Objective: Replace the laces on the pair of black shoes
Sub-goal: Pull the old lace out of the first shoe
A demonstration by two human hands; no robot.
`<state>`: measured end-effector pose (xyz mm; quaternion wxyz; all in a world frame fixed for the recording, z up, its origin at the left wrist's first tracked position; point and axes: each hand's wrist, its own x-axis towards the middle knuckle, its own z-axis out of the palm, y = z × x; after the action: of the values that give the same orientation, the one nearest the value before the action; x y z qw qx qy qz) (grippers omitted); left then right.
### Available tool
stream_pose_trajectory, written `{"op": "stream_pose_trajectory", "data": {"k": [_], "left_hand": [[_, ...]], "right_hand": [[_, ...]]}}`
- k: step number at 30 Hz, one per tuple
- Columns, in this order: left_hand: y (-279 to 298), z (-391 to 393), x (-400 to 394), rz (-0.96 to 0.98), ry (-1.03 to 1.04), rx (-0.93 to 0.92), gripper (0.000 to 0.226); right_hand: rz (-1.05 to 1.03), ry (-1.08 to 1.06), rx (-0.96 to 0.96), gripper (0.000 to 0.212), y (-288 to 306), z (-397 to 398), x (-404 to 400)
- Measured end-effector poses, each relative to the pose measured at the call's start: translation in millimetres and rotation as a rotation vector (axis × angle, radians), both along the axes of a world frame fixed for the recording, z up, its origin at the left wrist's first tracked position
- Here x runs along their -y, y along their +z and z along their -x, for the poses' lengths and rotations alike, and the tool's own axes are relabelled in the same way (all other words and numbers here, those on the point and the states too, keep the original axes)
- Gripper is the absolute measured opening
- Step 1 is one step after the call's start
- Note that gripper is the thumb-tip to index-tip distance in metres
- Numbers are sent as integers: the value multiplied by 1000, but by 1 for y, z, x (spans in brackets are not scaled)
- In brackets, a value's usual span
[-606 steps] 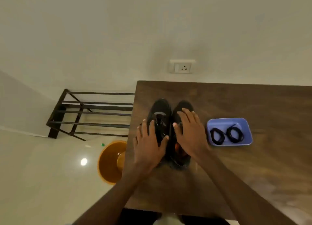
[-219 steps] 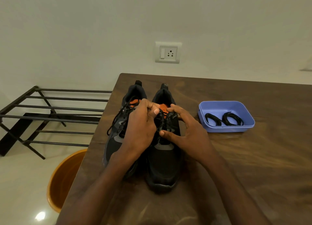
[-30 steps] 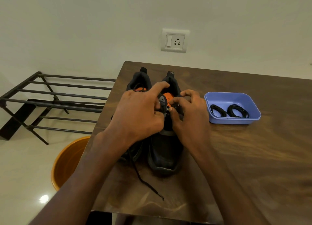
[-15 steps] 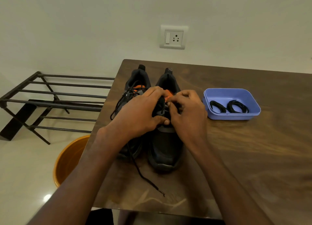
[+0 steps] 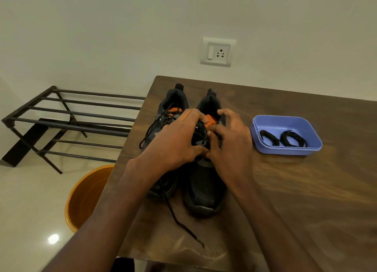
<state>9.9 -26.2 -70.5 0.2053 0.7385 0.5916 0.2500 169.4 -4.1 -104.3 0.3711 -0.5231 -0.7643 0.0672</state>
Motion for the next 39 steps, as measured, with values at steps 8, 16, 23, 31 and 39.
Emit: {"op": "stream_pose_trajectory", "data": {"k": [8, 16, 23, 31, 39], "left_hand": [[1, 0, -3, 36, 26, 24, 78], [-1, 1, -1, 4, 11, 32, 73], [2, 0, -1, 41, 29, 55, 75], [-1, 0, -1, 1, 11, 34, 69], [3, -1, -1, 58, 37, 63, 74]], "right_hand": [[-105, -220, -228, 27, 10, -23, 9], [-58, -102, -65, 12, 0, -4, 1], [-98, -368, -208, 26, 10, -42, -1], [-44, -29, 46, 17, -2, -4, -2], [-155, -406, -251, 15, 21, -47, -3]]}}
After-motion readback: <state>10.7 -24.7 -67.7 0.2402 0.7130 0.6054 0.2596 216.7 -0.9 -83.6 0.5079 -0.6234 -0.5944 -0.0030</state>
